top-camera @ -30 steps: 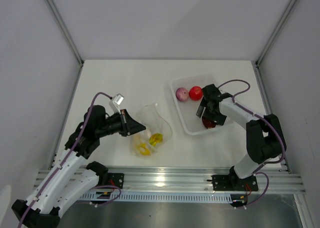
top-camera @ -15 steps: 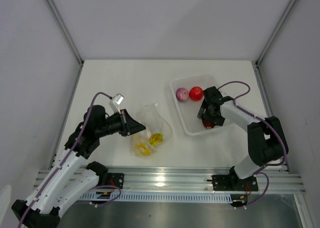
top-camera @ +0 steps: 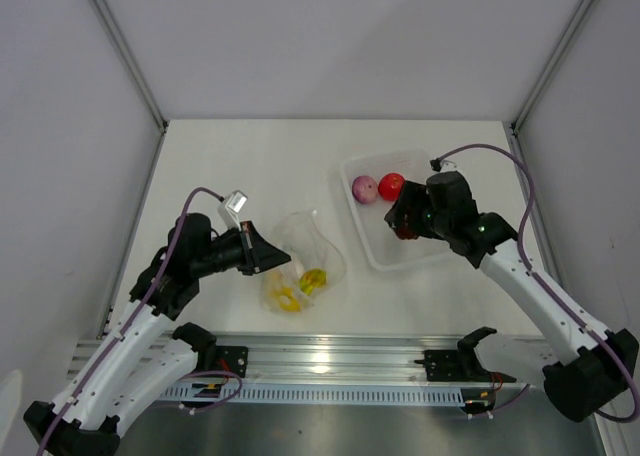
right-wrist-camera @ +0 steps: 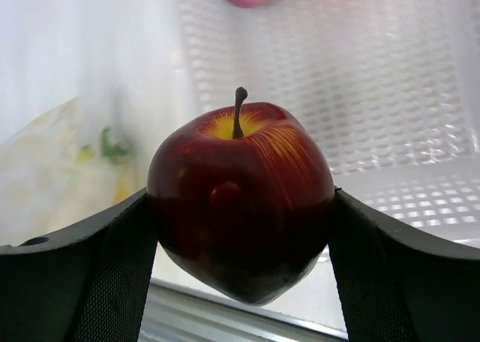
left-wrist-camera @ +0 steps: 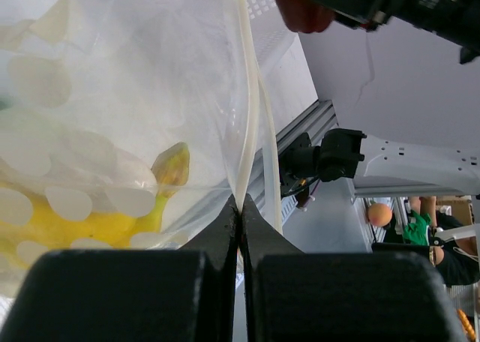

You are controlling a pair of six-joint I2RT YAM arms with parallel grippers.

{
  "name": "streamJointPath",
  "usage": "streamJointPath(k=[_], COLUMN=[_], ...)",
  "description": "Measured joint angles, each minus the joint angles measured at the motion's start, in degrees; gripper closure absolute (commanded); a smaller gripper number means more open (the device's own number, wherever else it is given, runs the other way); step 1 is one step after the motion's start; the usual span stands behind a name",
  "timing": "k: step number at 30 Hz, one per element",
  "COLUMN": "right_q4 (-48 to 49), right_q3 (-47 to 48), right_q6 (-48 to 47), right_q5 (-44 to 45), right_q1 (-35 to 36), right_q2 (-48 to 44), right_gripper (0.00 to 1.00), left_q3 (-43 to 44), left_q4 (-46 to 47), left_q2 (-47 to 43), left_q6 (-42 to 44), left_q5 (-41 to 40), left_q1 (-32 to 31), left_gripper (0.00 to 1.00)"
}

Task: Place the food in the zip-top bag and seal the zipper
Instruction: Pick up the fake fruit from the bin, then place the fake fruit in the zipper food storage bag.

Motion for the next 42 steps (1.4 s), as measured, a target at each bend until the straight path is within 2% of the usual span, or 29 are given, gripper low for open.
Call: streamJointPath(k=[10, 14, 19, 25, 31, 32, 37, 40, 41, 42], right_q4=[5.0, 8.9, 11.0, 11.9, 12.1, 12.1, 12.2, 12.0, 12.0, 11.9], right_q3=[2.2, 3.4, 5.7, 6.8, 7.2, 7.3, 9.9, 12.5, 13.2, 14.0], right_q6=[-0.9, -0.8, -0.9, -0.2, 0.2, 0.2, 0.0, -0.4, -0.5, -0.8], right_q5=[-1.3, -1.2, 0.8, 1.9, 3.3, 3.4, 4.0, 3.8, 3.9, 4.4], right_q1=[23.6, 30.5, 37.1, 38.2, 38.1, 38.1, 37.9, 37.2, 37.0, 36.9], right_q2=[-10.6, -8.3, -1.1, 5.6, 8.4, 8.7, 12.4, 15.3, 16.0, 16.7], right_gripper=[0.86, 0.85, 0.84, 0.76, 0.64, 0.6, 0.53, 0.42, 0.31, 0.27], left_q3=[-0.9, -1.0, -1.6, -1.7, -1.7, -1.7, -1.7, -1.7, -1.7, -1.7], left_q4=[-0.4, -0.6, -0.6, -0.7, -0.9, -0.9, -0.9, -1.7, -2.1, -2.1], left_q2=[-1.9, -2.3, -2.3, -1.9, -1.7, -1.7, -1.7, -1.7, -1.7, -1.7], left_q6=[-0.6, -0.6, -1.0, -0.9, -0.9, -0.9, -0.9, -0.8, -0.9, -0.9], left_q5=[-0.1, -0.2, -0.1, 0.1, 0.5, 0.5, 0.9, 0.3, 0.2, 0.5], left_q1=[0.0, 0.0, 0.0, 0.0, 0.0, 0.0, 0.0, 0.3, 0.5, 0.5], left_gripper=[1.0, 0.99, 0.99, 0.99, 0.99, 1.0, 0.99, 0.99, 0.99, 0.99])
